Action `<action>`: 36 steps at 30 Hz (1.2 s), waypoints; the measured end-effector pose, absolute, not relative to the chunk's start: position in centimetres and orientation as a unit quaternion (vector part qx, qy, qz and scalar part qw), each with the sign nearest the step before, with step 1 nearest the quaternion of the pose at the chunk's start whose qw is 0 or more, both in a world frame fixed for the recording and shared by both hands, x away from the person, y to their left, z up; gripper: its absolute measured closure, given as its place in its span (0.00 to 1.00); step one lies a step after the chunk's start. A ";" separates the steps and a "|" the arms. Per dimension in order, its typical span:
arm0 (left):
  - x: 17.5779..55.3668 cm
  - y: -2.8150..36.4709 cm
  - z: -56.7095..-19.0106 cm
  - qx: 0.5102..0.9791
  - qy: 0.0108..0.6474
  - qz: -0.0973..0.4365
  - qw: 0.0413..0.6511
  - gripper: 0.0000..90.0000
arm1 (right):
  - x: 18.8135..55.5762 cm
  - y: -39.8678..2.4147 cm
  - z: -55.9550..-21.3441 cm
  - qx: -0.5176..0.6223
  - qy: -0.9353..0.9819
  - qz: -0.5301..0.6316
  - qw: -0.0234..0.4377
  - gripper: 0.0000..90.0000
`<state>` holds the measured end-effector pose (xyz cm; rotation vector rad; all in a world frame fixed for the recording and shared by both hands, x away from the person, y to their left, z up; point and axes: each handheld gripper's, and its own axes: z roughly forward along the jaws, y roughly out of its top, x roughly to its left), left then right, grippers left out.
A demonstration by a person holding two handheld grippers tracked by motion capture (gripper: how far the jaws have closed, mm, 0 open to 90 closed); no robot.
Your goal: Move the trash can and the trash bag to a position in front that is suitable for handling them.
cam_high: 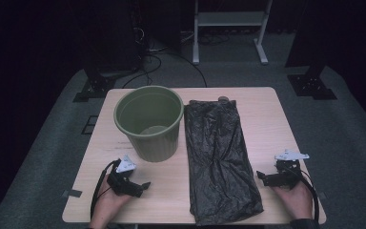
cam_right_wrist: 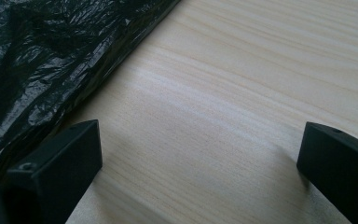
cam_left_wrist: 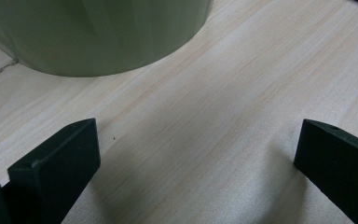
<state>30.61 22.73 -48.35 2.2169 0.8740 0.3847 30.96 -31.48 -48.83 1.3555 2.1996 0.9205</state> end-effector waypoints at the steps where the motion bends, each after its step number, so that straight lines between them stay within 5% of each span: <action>1: 30.6 22.7 -48.4 0.858 0.339 0.149 0.356 0.00 | 31.0 -31.5 -48.8 0.485 0.786 0.329 0.198 0.00; 36: 29.8 23.5 -45.6 0.835 0.352 0.154 0.394 0.00 | 31.0 -31.5 -48.8 0.484 0.787 0.329 0.197 0.00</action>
